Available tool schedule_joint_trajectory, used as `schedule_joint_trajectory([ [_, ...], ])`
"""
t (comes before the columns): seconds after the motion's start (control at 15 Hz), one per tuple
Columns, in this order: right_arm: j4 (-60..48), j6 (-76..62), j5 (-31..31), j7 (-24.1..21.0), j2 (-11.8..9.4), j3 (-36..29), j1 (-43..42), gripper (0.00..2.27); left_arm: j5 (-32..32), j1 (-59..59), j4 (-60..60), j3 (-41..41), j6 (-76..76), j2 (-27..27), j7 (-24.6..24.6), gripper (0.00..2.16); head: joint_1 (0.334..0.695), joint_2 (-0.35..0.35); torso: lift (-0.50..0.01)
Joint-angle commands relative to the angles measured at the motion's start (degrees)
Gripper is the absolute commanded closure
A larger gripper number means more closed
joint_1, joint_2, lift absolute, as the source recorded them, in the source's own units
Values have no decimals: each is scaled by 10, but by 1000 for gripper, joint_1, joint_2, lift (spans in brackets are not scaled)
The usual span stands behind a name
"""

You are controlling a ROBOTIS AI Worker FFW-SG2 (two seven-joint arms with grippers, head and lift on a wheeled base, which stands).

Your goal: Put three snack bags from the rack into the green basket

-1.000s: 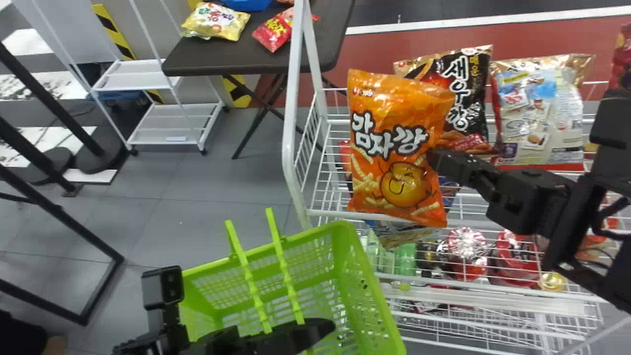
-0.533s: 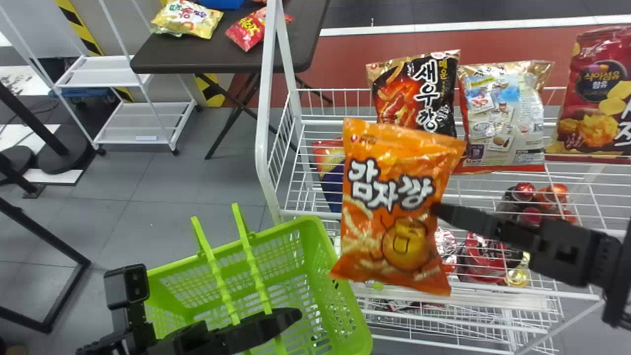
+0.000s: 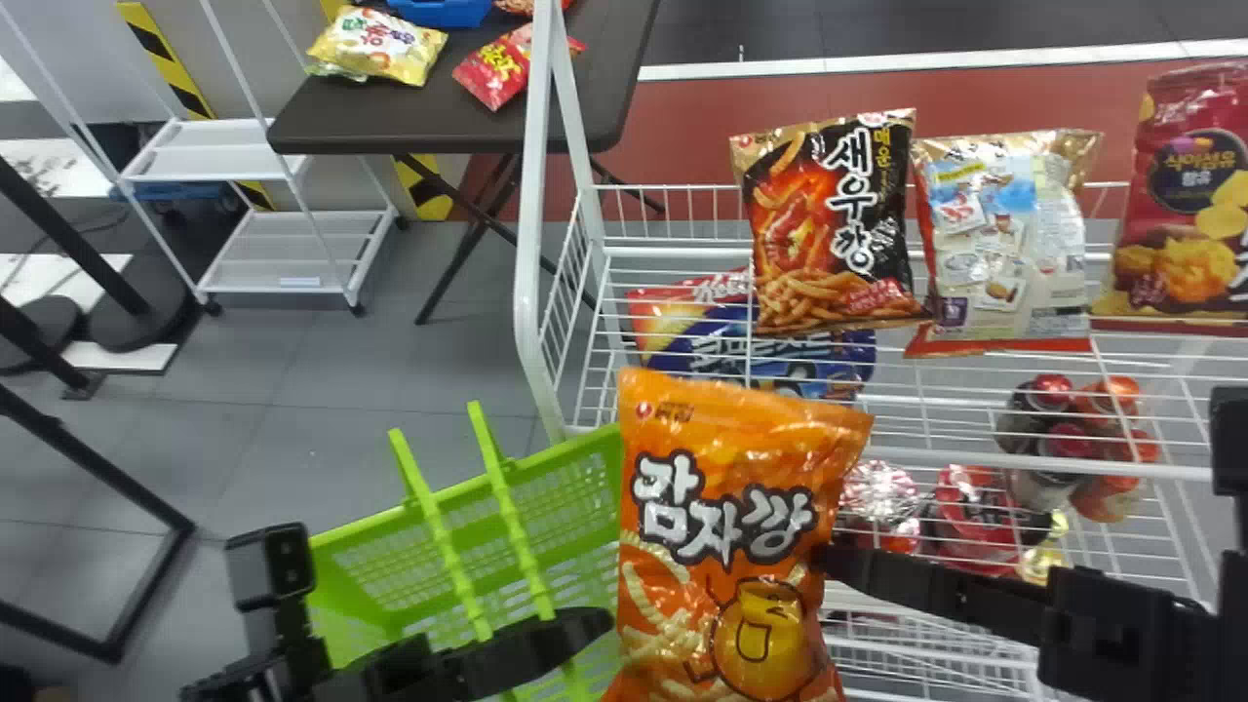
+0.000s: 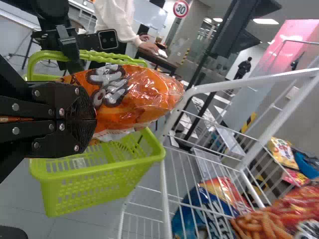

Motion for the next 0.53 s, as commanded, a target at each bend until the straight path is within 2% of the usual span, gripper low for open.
schedule_joint_trajectory([
  [0.0, 11, -23, 58, 0, 16, 53, -7, 2243, 3, 7, -10, -4, 4, -1, 0, 2148, 695, 250, 0],
  [0.13, 31, -56, 94, -1, 20, 85, -17, 2243, 3, 14, -21, -7, 8, -1, 0, 2148, 695, 280, 0],
  [0.47, 96, -82, 130, -3, 30, 157, -47, 2243, 2, 24, -36, -18, 12, -3, 3, 2148, 695, 328, 0],
])
